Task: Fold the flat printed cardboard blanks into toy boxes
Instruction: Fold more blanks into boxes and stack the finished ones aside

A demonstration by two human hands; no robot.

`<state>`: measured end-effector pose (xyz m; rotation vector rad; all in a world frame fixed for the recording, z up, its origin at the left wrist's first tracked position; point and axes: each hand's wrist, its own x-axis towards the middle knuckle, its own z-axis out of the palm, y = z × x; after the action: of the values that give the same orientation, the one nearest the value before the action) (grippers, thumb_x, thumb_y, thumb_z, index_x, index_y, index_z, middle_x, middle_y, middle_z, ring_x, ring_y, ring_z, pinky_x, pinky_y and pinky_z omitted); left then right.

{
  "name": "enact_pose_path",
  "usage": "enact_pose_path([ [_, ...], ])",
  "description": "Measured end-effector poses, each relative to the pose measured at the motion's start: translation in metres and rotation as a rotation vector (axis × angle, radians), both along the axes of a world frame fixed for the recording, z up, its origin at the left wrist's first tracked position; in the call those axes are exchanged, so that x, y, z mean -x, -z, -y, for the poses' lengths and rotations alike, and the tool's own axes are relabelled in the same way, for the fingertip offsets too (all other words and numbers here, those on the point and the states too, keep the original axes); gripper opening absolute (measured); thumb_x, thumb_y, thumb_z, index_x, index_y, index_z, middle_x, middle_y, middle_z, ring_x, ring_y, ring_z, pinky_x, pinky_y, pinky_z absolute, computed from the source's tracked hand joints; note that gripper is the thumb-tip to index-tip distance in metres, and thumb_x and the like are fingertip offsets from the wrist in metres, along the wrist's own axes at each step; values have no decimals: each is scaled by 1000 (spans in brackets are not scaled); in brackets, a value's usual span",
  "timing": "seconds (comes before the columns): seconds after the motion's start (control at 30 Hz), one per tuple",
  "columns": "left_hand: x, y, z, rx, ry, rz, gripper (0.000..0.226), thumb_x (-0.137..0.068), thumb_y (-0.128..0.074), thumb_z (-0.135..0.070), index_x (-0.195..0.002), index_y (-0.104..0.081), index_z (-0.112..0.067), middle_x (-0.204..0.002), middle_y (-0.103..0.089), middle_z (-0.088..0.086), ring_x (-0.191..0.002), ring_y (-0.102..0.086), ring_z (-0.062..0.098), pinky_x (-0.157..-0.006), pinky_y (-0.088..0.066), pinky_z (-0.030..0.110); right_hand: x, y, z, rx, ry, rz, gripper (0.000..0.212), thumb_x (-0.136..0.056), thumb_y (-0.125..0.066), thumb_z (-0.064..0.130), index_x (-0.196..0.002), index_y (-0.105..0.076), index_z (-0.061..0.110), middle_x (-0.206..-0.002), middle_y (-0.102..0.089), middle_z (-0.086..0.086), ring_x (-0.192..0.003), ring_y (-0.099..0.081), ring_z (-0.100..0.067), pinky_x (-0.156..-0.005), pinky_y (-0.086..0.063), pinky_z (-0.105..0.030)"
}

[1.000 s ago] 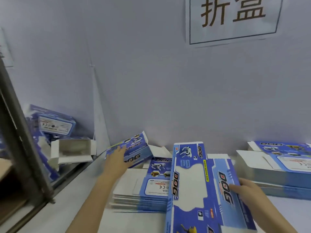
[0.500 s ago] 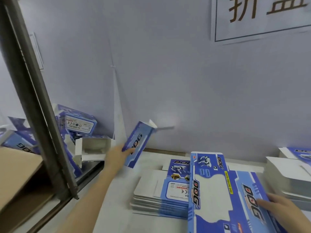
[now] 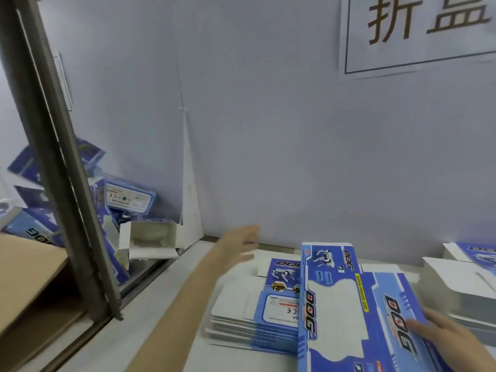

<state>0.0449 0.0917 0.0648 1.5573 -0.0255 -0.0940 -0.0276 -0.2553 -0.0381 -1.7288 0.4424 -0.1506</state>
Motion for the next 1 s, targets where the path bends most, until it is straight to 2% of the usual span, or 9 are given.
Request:
enact_pose_path([
  [0.07, 7, 20, 29, -331, 91, -17, 7, -100, -49, -24, -98, -55, -21, -96, -59, -5, -84, -58, 8, -73, -46, 22, 11, -16, -17, -67, -8, -21, 27, -89, -67, 17, -115, -59, 18, -69, -70, -3, -62, -68, -30, -57, -48, -36],
  [0.13, 19, 36, 64, -469, 133, -28, 22, -98, -51, -36, -106, -51, -16, -98, -62, -4, -84, -60, 6, -69, -46, 21, 16, -23, -23, -150, -1, 101, 21, -90, -65, 17, -108, -59, 26, -65, -73, -1, -58, -71, -28, -59, -52, -36],
  [0.23, 33, 43, 92, -363, 78, 29, 34, -97, -52, -38, -124, -47, -17, -113, -60, 0, -98, -58, 12, -75, -45, 21, 29, -39, -31, -252, 23, 255, 15, -92, -61, 23, -95, -60, 37, -69, -74, 5, -59, -72, -22, -46, -54, -30],
  [0.3, 44, 43, 104, -297, 51, 127, 26, -98, -51, -34, -122, -47, -25, -109, -59, -7, -94, -56, 4, -63, -44, 9, 31, -44, -30, -225, 27, 344, 14, -92, -60, 25, -91, -60, 39, -71, -74, 10, -60, -72, -16, -39, -51, -24],
  [0.53, 64, 28, 118, -141, 22, 304, 45, -97, -51, -30, -140, -38, -30, -121, -60, -7, -105, -60, 9, -60, -51, 13, 38, -62, -25, -178, -38, 483, 9, -94, -55, 24, -101, -58, 21, -81, -74, 9, -68, -72, -11, -44, -50, -18],
  [0.67, 69, 27, 120, -193, -47, 321, 50, -96, -50, -36, -143, -35, -31, -123, -59, -7, -110, -58, 13, -70, -51, 22, 42, -68, -31, -183, -83, 520, 21, -86, -61, 32, -103, -58, 20, -87, -74, 3, -74, -73, -15, -47, -52, -21],
  [0.8, 71, 27, 121, -199, -54, 303, 51, -94, -51, -41, -142, -38, -31, -121, -60, -6, -107, -58, 13, -59, -48, 14, 44, -70, -36, -199, -110, 521, 40, -74, -67, 44, -107, -56, 24, -93, -74, 3, -81, -73, -16, -51, -54, -21],
  [0.9, 73, 26, 123, -183, -37, 310, 50, -93, -52, -42, -140, -39, -32, -117, -63, -6, -105, -61, 14, -66, -54, 20, 45, -72, -42, -210, -166, 508, 59, -65, -80, 53, -109, -53, 25, -92, -73, 8, -83, -73, -13, -53, -53, -19],
  [1.0, 83, 26, 133, -174, 31, 298, 49, -90, -55, -44, -136, -41, -35, -114, -65, -5, -97, -65, 11, -66, -57, 22, 44, -70, -51, -204, -265, 443, 82, -45, -77, 63, -113, -49, 27, -92, -73, 7, -83, -73, -17, -58, -56, -22],
])
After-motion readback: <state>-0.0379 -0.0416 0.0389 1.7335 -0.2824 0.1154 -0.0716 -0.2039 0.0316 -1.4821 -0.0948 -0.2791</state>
